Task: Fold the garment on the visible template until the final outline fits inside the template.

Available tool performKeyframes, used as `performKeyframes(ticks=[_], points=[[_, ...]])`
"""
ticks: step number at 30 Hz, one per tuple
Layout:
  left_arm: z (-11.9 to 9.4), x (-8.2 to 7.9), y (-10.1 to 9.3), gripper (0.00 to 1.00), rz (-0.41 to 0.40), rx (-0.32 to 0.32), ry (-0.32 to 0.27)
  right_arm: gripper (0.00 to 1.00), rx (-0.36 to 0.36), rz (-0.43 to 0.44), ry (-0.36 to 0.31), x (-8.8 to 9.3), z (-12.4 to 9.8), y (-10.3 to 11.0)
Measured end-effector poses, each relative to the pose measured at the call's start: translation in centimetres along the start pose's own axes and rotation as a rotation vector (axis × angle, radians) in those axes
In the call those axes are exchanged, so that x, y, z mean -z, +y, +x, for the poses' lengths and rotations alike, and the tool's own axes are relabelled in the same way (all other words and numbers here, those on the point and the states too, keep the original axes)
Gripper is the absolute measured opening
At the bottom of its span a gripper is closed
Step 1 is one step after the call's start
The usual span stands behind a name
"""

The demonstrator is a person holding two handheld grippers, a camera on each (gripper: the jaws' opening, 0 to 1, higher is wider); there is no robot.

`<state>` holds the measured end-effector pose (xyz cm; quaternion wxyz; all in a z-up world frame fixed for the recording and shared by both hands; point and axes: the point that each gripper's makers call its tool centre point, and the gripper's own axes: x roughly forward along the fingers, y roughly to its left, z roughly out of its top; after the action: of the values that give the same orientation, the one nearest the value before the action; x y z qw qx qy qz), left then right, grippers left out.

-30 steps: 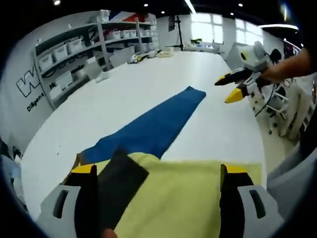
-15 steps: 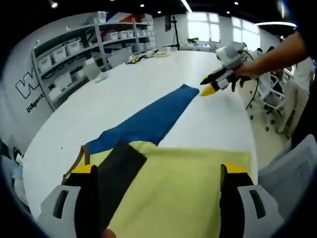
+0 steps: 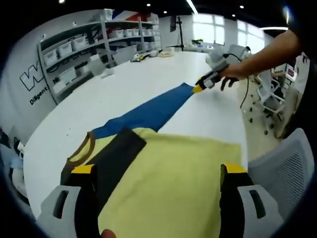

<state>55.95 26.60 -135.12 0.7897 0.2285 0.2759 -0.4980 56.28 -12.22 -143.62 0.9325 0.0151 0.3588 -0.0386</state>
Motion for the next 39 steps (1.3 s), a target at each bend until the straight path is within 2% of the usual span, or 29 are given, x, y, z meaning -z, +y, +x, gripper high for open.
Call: performKeyframes(ticks=[6,12,14,17,23,25,27,29,35,39], points=[[-1.0,0.6,0.0,0.99,-0.016,-0.003,-0.003,0.39,0.019,-0.001,0.02,0.4,0.4,-0.7],[-1.9,1.3,-0.6,0.99,-0.038,0.023,0.002,0.31,0.021,0.009,0.025,0.8,0.5,-0.7],[-2.2,1.8,-0.5,0.99,-0.021,0.019,0.019,0.29,0.023,0.005,0.017,0.6,0.5,-0.7],[-2.8,2.3,-0.4,0.98,-0.006,0.017,0.029,0.23,0.012,-0.03,0.021,0.6,0.2,-0.1],[-4.2,3.3,-0.2,0.97,-0.007,0.0,0.049,0.14,0.007,-0.024,0.023,0.5,-0.4,0.2],[-4.8,3.6,-0.1,0.96,-0.004,-0.013,0.052,0.0,0.002,-0.032,0.033,0.4,-0.5,0.3],[-5.3,3.7,-0.1,0.96,-0.009,-0.019,0.049,0.0,-0.051,-0.006,0.024,0.1,-0.3,1.1],[-6.0,4.1,-0.2,0.95,-0.009,-0.026,0.047,0.0,-0.064,0.004,0.051,0.3,-0.4,1.7],[-7.9,5.6,-0.3,0.95,-0.033,-0.05,0.053,0.0,-0.066,0.015,0.009,-0.5,-1.4,2.7],[-8.8,6.2,-0.3,0.95,-0.052,-0.065,0.042,0.0,-0.053,-0.025,-0.018,-1.4,-2.0,3.0]])
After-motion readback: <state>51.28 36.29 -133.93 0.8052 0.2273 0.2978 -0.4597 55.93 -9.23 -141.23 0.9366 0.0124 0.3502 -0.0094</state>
